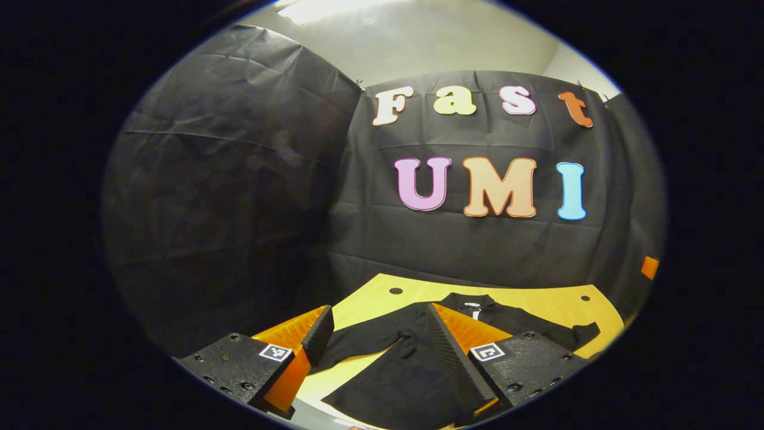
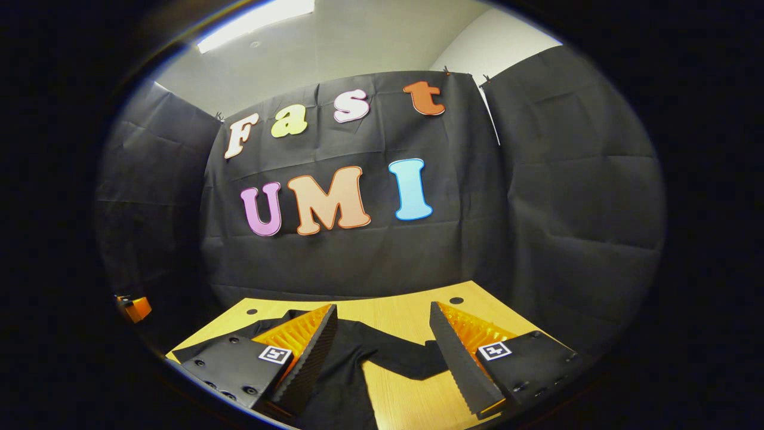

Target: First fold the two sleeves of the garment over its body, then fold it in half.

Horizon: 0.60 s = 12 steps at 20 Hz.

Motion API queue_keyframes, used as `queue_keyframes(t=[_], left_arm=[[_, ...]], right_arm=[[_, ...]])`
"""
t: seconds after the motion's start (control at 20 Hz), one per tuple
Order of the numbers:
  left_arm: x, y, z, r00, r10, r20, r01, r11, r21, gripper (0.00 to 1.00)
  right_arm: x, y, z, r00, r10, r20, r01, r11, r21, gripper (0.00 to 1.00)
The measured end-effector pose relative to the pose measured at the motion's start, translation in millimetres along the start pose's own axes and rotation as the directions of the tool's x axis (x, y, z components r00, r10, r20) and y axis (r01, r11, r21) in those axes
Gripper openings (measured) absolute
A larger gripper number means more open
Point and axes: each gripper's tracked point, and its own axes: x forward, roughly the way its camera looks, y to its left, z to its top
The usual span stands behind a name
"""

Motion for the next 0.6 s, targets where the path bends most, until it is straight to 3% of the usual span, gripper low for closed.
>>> queue_keyframes(t=[0.35,0.45,0.5,0.6], left_arm=[[1,15,-5,0.997,0.077,-0.012,-0.077,0.997,0.005,0.91],[4,23,-10,0.993,0.114,-0.018,-0.114,0.993,-0.008,0.91],[5,26,-13,0.992,0.126,-0.019,-0.126,0.992,-0.020,0.92],[11,35,-23,0.987,0.157,-0.026,-0.158,0.987,-0.029,0.92]], right_arm=[[10,-2,-1,0.999,0.039,-0.017,-0.040,0.999,-0.026,0.94],[14,-3,-1,0.998,0.056,-0.022,-0.057,0.998,-0.032,1.00],[16,-2,-1,0.997,0.070,-0.021,-0.071,0.997,-0.030,0.94],[19,-3,4,0.997,0.079,0.000,-0.079,0.996,-0.028,0.94]])
